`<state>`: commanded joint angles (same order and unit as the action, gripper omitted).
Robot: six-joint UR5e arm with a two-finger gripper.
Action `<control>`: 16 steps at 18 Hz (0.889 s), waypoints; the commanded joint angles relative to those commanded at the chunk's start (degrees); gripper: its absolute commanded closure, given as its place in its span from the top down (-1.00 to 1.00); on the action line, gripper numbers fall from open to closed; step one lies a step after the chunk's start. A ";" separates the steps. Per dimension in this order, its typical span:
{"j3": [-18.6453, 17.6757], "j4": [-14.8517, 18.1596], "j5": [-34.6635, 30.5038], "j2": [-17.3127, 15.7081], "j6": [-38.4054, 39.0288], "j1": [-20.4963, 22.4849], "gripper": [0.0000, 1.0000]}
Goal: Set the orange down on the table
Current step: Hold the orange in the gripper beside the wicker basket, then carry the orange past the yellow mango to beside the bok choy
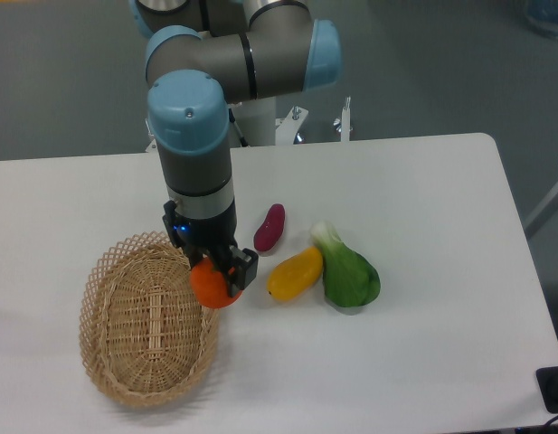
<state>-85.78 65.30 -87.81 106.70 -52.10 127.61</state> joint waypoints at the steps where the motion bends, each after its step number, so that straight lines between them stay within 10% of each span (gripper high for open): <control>1: 0.17 -0.17 -0.08 0.35 -1.32 0.44 0.37; 16: 0.00 -8.00 -0.17 9.14 -28.12 16.25 0.37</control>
<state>-85.78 57.31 -87.98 115.84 -80.22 143.86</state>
